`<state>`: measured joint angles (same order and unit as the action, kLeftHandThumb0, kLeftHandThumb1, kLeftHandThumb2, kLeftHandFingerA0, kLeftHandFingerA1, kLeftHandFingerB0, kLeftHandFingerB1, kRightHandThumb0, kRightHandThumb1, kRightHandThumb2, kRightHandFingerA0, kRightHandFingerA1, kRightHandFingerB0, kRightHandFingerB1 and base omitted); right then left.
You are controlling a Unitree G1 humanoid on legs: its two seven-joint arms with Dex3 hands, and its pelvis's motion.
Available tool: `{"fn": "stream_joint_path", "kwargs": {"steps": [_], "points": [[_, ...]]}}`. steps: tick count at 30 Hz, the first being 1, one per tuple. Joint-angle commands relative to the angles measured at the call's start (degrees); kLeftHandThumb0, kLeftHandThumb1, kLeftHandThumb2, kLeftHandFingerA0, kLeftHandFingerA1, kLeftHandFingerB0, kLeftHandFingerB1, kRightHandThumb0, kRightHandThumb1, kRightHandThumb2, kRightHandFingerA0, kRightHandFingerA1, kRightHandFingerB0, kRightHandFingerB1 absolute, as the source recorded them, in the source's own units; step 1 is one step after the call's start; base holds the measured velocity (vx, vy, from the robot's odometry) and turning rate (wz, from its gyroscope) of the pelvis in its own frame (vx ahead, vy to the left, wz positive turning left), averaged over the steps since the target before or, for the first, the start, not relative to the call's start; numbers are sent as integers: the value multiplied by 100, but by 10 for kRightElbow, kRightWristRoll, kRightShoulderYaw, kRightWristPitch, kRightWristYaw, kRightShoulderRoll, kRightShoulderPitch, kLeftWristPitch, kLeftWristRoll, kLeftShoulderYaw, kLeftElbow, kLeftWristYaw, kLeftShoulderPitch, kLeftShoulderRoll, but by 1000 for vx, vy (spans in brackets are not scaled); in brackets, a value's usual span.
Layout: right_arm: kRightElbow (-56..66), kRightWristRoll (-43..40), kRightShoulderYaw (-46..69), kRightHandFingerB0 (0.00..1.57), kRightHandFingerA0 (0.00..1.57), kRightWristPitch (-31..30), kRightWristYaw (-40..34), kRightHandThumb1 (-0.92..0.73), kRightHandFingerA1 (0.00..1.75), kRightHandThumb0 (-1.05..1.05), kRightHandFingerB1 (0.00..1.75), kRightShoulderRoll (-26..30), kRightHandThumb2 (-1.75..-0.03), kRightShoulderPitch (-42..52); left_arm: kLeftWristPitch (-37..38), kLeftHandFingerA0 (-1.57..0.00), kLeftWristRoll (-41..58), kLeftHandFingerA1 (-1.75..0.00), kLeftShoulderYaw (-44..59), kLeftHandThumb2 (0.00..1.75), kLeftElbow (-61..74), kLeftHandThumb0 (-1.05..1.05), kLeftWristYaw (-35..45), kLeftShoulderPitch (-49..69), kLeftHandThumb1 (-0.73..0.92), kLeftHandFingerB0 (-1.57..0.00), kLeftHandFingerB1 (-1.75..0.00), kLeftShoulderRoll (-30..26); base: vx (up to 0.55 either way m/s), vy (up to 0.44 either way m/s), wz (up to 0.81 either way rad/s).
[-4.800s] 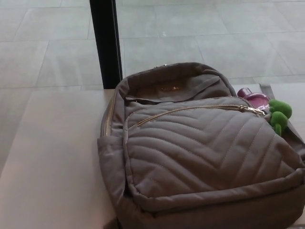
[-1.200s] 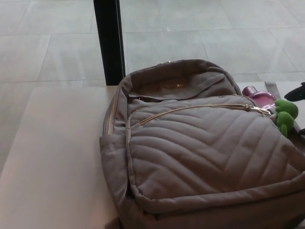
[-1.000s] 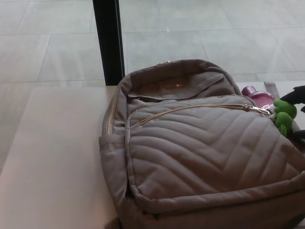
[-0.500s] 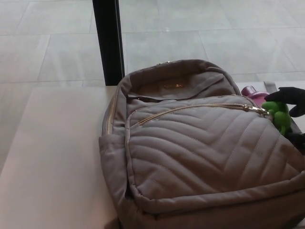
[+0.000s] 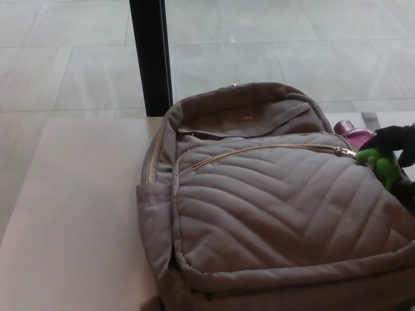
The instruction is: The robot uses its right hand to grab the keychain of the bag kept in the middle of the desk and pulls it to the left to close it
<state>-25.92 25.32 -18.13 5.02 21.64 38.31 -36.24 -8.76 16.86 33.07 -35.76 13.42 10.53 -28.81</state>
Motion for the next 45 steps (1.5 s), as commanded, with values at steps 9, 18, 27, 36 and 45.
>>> {"fn": "stream_joint_path", "kwargs": {"steps": [9, 18, 27, 36, 45], "points": [[-5, 24, 9, 71, 77, 55, -99, -78, 166, -18, 125, -34, -81, 57, 46, -72, -13, -76, -10, 86, -23, -35, -2, 10, 41, -58, -69, -1, 0, 0, 0], [-33, 6, 45, 68, 78, 75, -154, -75, 171, -20, 138, -61, -86, 59, 40, -70, -3, -76, -4, 88, -17, -35, -1, 19, 43, -55, -68, 9, 0, 0, 0], [-19, -36, 100, 72, 82, 25, -113, -71, 163, -17, 129, -74, -89, 42, 36, -70, 4, -77, 5, 89, -20, -33, -1, 27, 44, -55, -69, 11, 0, 0, 0], [-7, -68, 137, 70, 81, -7, -68, -68, 164, -16, 139, -66, -94, 24, 47, -74, -6, -67, 2, 59, -44, -32, 5, 27, 67, -61, -60, -5, 0, 0, 0], [-6, -110, 158, 70, 78, -19, -28, -68, 160, -15, 134, -77, -94, 5, 63, -77, -10, -67, -2, 59, -89, -33, 2, 10, 67, -63, -60, -14, 0, 0, 0]]}}
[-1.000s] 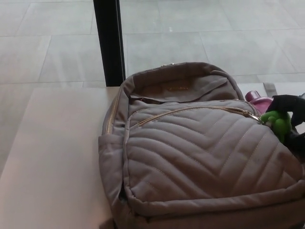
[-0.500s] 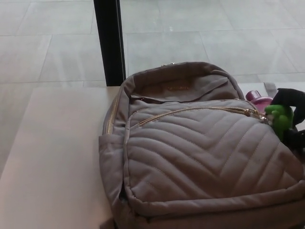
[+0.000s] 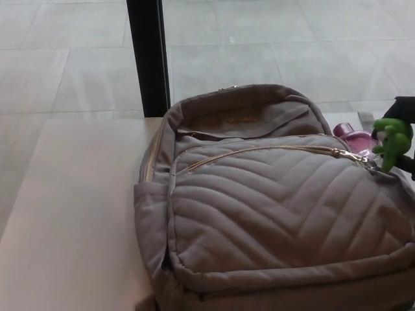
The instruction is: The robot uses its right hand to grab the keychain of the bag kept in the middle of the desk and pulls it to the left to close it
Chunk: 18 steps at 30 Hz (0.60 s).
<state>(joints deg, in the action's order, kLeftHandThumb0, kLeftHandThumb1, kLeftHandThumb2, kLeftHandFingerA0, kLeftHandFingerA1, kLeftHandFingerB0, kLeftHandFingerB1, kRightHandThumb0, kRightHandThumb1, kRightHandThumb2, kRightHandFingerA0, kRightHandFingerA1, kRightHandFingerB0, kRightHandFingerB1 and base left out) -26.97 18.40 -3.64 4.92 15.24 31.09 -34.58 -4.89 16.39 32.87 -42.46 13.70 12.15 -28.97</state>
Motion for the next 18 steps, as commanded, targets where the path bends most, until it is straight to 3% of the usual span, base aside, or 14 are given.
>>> {"fn": "stream_joint_path", "kwargs": {"steps": [1, 4, 5, 10, 11, 12, 13, 18], "points": [[11, -43, 12, 71, 77, -23, 38, -68, 161, -15, 136, -8, -94, -11, 18, -77, -1, -69, 3, 59, -28, -33, -1, -10, 67, -63, -61, -12, 0, 0, 0], [54, -49, 6, 74, 83, -75, 56, -68, 163, -18, 138, -27, -91, -11, 19, -79, -8, -67, -3, 59, -20, -37, -6, -4, 67, -64, -61, -11, 0, 0, 0], [65, -61, 6, 76, 84, -96, 63, -66, 161, -17, 135, -42, -95, -11, 22, -75, -8, -77, -3, 93, -27, -40, -3, -6, 49, -57, -69, -12, 0, 0, 0], [94, -58, -4, 70, 81, -126, 61, -68, 169, -18, 146, -79, -94, -11, 13, -75, -5, -77, -4, 94, -27, -40, -5, -7, 51, -56, -68, -12, 0, 0, 0], [103, -57, -7, 70, 81, -146, 61, -68, 170, -19, 148, -87, -96, -13, 11, -79, -2, -67, -3, 60, -26, -37, -2, -7, 70, -63, -61, -12, 0, 0, 0], [105, -57, -6, 70, 81, -149, 62, -68, 170, -19, 148, -88, -96, -13, 11, -79, -2, -67, -3, 60, -26, -37, -2, -7, 70, -63, -61, -12, 0, 0, 0], [100, -52, -16, 70, 80, -140, 58, -64, 174, -19, 154, -99, -101, -17, 9, -74, -3, -76, -5, 94, -23, -38, 1, -5, 51, -56, -68, -12, 0, 0, 0], [76, -47, -32, 74, 85, -157, 36, -54, 175, -18, 161, -144, -117, -43, 19, -72, -6, -75, -12, 94, -38, -39, 12, -8, 51, -55, -67, -12, 0, 0, 0]]}}
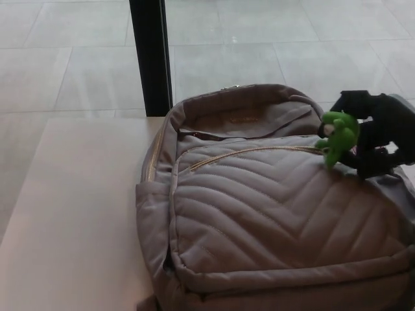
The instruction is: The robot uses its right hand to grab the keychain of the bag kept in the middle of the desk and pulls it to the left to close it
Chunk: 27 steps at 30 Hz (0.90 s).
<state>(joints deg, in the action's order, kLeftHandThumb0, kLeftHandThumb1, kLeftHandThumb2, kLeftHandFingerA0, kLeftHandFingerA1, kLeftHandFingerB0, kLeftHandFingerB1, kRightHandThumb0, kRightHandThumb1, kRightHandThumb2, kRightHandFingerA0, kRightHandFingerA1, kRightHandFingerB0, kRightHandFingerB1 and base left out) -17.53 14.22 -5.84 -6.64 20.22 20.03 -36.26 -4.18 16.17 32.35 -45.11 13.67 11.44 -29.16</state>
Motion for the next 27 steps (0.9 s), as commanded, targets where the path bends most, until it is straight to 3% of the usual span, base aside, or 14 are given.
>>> {"fn": "stream_joint_path", "kwargs": {"steps": [1, 3, 8, 9, 11, 12, 15, 16, 17, 18, 19, 20, 22, 27], "points": [[-19, -4, -10, 74, 85, -42, -14, -54, 175, -18, 161, -34, -117, -27, 13, -72, -4, -75, -7, 94, -12, -39, 12, -2, 51, -55, -67, -10, 0, 0, 0], [-16, -2, -9, 74, 85, -55, -14, -55, 175, -19, 160, -39, -115, -32, 13, -78, -8, -65, -11, 60, -14, -38, 7, -3, 69, -63, -59, -9, 0, 0, 0], [-39, 7, -5, 75, 90, -67, -58, -49, 175, -24, 166, -69, -123, -69, 6, -72, -9, -75, -21, 94, 12, -40, 4, 6, 52, -55, -67, -1, 0, 0, 0], [-47, 20, -12, 75, 91, -59, -68, -50, 175, -24, 167, -68, -121, -76, 2, -76, -9, -64, -22, 60, 12, -38, -1, 5, 70, -63, -58, 0, 0, 0, 0], [-52, 22, -12, 73, 90, -59, -71, -52, 175, -23, 168, -70, -119, -83, 2, -76, -10, -64, -25, 60, 13, -38, -4, 6, 71, -64, -58, 0, 0, 0, 0], [-62, 25, -14, 73, 91, -65, -78, -53, 175, -24, 167, -75, -119, -97, 0, -72, -3, -76, -22, 95, 9, -41, -2, 3, 52, -56, -68, 4, 0, 0, 0], [-66, 26, -17, 75, 91, -83, -83, -54, 175, -21, 164, -83, -116, -113, 9, -73, -9, -76, -27, 95, -7, -41, -3, -4, 52, -56, -67, 3, 0, 0, 0], [-72, 30, -23, 75, 91, -80, -85, -52, 175, -19, 162, -87, -116, -123, 11, -78, -7, -67, -27, 61, -11, -38, 0, -6, 72, -63, -60, 3, 0, 0, 0], [-76, 34, -30, 74, 89, -79, -87, -50, 175, -19, 160, -93, -117, -133, 21, -77, -10, -67, -31, 61, -18, -38, 7, -7, 72, -62, -60, 2, 0, 0, 0], [-79, 36, -37, 98, 119, -70, -88, -51, 139, -28, 127, -96, -115, -138, 17, -77, -8, -67, -33, 61, -11, -39, 11, -5, 72, -62, -59, 2, 0, 0, 0], [-79, 36, -37, 98, 119, -69, -89, -51, 139, -28, 127, -95, -115, -139, 17, -77, -8, -67, -34, 61, -10, -39, 11, -5, 72, -62, -59, 2, 0, 0, 0], [-83, 39, -48, 76, 92, -61, -92, -44, 175, -25, 164, -107, -121, -147, 17, -78, -9, -66, -36, 61, -9, -39, 10, -6, 72, -63, -59, 2, 0, 0, 0], [-78, 47, -64, 67, 89, -75, -94, -50, 175, -25, 171, -122, -108, -156, 18, -79, -8, -66, -37, 61, 1, -39, 5, -2, 71, -64, -60, 7, 0, 0, 0], [-90, 54, -90, 77, 92, -77, -104, -49, 168, -25, 146, -159, -110, -158, 13, -77, -6, -66, -39, 61, -4, -37, -2, -13, 72, -64, -60, 13, 0, 0, 0]]}}
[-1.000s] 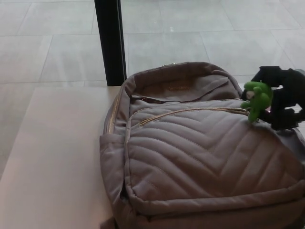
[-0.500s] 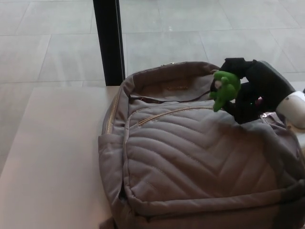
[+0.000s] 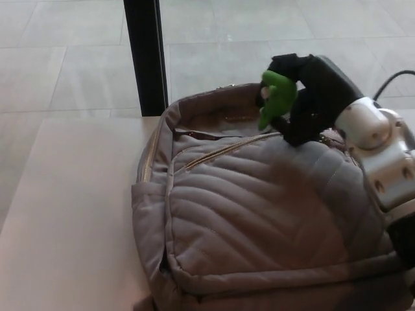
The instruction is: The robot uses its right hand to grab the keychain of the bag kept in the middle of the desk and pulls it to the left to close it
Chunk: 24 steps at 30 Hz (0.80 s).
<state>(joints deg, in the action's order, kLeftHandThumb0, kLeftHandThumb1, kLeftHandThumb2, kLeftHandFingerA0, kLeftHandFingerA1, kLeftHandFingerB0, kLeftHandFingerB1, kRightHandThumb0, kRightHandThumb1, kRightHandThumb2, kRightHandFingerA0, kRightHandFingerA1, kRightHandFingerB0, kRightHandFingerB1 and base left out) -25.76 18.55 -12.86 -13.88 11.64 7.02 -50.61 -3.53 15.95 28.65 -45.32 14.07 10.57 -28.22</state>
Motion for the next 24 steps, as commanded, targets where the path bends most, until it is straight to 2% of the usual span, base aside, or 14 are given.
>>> {"fn": "stream_joint_path", "kwargs": {"steps": [1, 3, 4, 8, 9, 14, 16, 17, 18, 19, 21, 22, 23, 24], "points": [[-11, 20, -33, 73, 90, -21, -31, -52, 172, -26, 151, -52, -111, -12, 12, -70, -3, -75, -3, 95, -5, -40, 1, -5, 53, -54, -67, 3, 0, 0, 0], [-17, 37, -54, 72, 88, -47, -39, -51, 172, -26, 141, -74, -117, -13, 10, -71, -3, -76, -4, 95, -15, -41, 0, -12, 53, -54, -67, 3, 0, 0, 0], [-26, 35, -56, 72, 88, -45, -48, -51, 173, -25, 144, -85, -116, -9, 5, -77, -6, -68, -8, 61, 0, -38, -5, -8, 72, -64, -62, 6, 0, 0, 0], [-54, 45, -70, 73, 86, -61, -68, -67, 171, -29, 130, -115, -90, -8, 21, -73, -17, -76, -19, 96, -8, -43, -5, -7, 53, -57, -69, 5, 0, 0, 0], [-61, 47, -73, 71, 84, -68, -75, -65, 168, -27, 99, -124, -92, -8, 13, -74, -9, -68, -17, 61, -4, -40, -1, -6, 72, -62, -61, 8, 0, 0, 0], [-152, 48, -75, 67, 75, -67, -118, -73, 141, -29, 78, -179, -72, -38, 13, -72, 2, -68, -18, 61, -24, -40, 15, -16, 72, -60, -61, 19, 0, 0, 0], [-212, 36, -66, 62, 77, -43, -144, -76, 169, -28, 141, -218, -71, -64, 17, -71, -3, -67, -28, 61, -14, -38, 20, -10, 74, -58, -60, 24, 0, 0, 0], [-231, 25, -52, 63, 74, -37, -154, -85, 168, -35, 130, -235, -68, -72, 10, -69, 1, -67, -28, 61, -4, -39, 25, -7, 73, -57, -59, 27, 0, 0, 0], [-253, 29, -54, 33, 72, -39, -161, -63, 109, -41, 63, -249, -102, -88, 17, -68, -5, -66, -35, 61, -13, -39, 28, -10, 74, -55, -58, 27, 0, 0, 0], [-267, 25, -48, 47, 62, -29, -168, -79, 153, -32, 76, -263, -65, -97, 18, -66, -8, -64, -41, 61, 1, -39, 28, -3, 74, -53, -57, 33, 0, 0, 0], [-290, 10, -30, 47, 63, -34, -184, -79, 153, -29, 50, -295, -65, -119, 7, -67, -11, -64, -48, 61, 8, -38, 19, -5, 73, -54, -56, 39, 0, 0, 3], [-303, 3, -23, 52, 61, -28, -194, -76, 109, -27, 49, -310, -62, -130, 4, -68, -12, -66, -52, 61, 12, -38, 20, -5, 73, -55, -57, 40, 0, 0, 0], [-307, 2, -21, 52, 61, -25, -198, -76, 109, -27, 49, -314, -62, -132, 2, -68, -13, -66, -55, 61, 15, -38, 20, -4, 73, -55, -57, 42, 0, 0, 0], [-319, 0, -22, 52, 65, -23, -204, -79, 148, -31, 74, -340, -69, -152, 6, -69, -22, -64, -68, 61, 25, -39, 20, 1, 73, -56, -56, 45, 0, 0, 0]]}}
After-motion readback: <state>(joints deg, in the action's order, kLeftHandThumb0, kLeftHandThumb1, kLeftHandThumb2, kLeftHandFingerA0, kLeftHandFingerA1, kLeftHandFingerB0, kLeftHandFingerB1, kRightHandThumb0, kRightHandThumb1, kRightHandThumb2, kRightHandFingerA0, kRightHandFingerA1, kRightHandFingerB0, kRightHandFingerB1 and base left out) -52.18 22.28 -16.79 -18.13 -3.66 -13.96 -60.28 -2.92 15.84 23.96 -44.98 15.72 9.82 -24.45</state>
